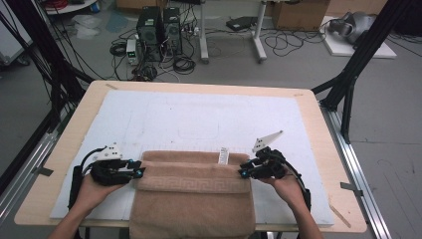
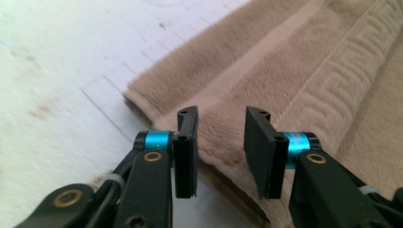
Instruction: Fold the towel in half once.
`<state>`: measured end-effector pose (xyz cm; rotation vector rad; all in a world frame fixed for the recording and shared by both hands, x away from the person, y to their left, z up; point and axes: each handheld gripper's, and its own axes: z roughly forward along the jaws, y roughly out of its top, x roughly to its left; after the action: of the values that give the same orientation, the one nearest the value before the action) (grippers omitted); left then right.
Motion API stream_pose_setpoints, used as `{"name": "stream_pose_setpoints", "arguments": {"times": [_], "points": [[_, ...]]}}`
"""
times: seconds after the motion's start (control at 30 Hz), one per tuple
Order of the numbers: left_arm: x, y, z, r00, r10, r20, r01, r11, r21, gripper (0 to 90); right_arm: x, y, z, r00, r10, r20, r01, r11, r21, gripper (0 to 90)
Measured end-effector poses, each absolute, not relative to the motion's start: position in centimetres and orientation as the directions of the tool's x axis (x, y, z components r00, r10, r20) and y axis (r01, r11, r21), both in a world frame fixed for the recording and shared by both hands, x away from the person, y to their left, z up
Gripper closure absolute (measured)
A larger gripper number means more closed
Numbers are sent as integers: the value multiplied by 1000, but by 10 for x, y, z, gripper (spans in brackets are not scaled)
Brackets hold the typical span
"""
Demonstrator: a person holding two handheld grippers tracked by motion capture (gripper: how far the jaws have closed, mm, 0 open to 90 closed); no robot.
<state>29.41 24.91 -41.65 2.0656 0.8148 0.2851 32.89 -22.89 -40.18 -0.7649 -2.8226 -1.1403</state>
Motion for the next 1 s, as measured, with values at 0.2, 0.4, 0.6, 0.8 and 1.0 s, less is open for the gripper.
{"name": "stream_pose_setpoints", "arguments": {"times": [0.2,0.4,0.6,0.8,1.0], "points": [[316,248,-408,708,705,-32,430,-395,812,693,342,-231,-389,-871,483,93,406,599,690,629],[338,242,-422,700,712,-57,473,-402,784,667,361,-239,-401,-838,531,124,459,564,686,600],[348,236,-436,707,702,-90,524,-434,732,592,372,-237,-415,-818,555,152,506,567,650,507],[351,235,-440,705,700,-117,543,-426,723,631,381,-232,-432,-803,572,170,545,587,599,533],[351,233,-438,714,695,-88,518,-440,733,831,379,-231,-429,-853,496,163,479,619,622,842]]}}
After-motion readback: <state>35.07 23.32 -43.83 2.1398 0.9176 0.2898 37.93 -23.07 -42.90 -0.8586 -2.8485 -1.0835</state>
